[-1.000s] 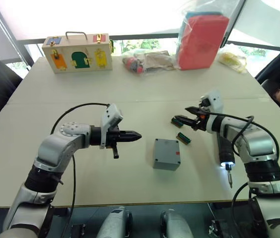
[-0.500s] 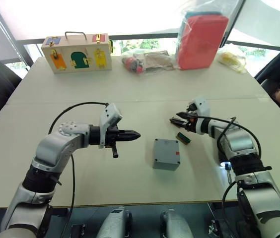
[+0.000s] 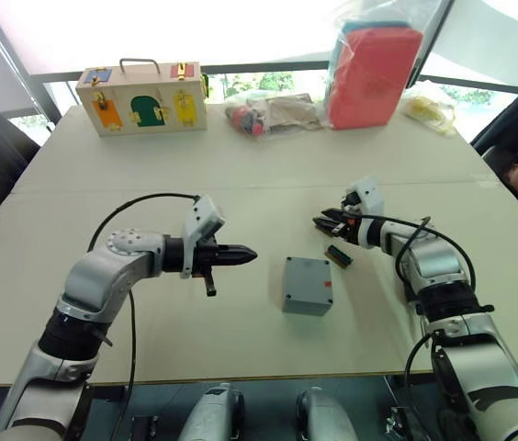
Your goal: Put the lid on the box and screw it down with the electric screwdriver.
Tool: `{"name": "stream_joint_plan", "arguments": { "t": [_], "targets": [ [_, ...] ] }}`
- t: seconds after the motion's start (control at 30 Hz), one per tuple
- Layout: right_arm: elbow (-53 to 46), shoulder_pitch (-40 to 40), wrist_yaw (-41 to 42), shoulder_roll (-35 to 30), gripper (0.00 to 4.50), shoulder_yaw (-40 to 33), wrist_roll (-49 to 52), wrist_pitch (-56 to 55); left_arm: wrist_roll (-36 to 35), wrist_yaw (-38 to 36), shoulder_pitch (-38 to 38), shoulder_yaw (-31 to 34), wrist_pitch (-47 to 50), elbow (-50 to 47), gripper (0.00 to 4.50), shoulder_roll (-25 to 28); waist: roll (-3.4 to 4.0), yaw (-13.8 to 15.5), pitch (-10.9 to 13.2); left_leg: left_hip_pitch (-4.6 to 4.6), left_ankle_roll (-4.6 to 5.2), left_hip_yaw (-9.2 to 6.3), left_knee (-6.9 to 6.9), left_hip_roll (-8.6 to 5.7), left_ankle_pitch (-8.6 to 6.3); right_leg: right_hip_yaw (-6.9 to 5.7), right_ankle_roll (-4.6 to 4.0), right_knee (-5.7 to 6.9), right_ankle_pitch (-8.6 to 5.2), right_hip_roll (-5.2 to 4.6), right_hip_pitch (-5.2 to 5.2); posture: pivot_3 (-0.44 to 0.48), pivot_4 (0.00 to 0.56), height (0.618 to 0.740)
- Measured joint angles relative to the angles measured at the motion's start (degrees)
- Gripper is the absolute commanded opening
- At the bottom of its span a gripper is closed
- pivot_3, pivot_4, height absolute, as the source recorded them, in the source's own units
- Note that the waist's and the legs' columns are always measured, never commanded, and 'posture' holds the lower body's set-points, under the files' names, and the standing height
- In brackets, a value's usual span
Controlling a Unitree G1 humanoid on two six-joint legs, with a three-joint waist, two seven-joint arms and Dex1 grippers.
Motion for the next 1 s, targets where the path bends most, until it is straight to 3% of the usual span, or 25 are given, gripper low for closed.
{"name": "stream_joint_plan", "arguments": {
  "t": [0.47, 1.0],
  "targets": [
    [-0.23, -0.01, 0.11, 0.19, 0.05, -0.97, 0.55, 0.13, 0.40, -0.14, 0.18, -0.05, -0.72, 0.34, 0.00, 0.16, 0.00, -0.05, 0.00, 0.00, -0.01, 0.00, -0.01, 0.00, 0.00, 0.01, 0.00, 0.00, 0.00, 0.00, -0.01, 0.000, 0.150, 0.740],
    [-15.47, 1.35, 0.17, -2.34, 0.05, -6.79, 5.45, 7.98, 0.77, -0.76, 0.22, -0.32, -2.23, 1.66, 0.00, 0.05, 0.01, 0.08, 0.01, 0.00, 0.00, 0.00, -0.01, 0.00, 0.00, 0.03, 0.00, 0.07, 0.00, 0.00, -0.03, 0.000, 0.150, 0.740]
  ]
}}
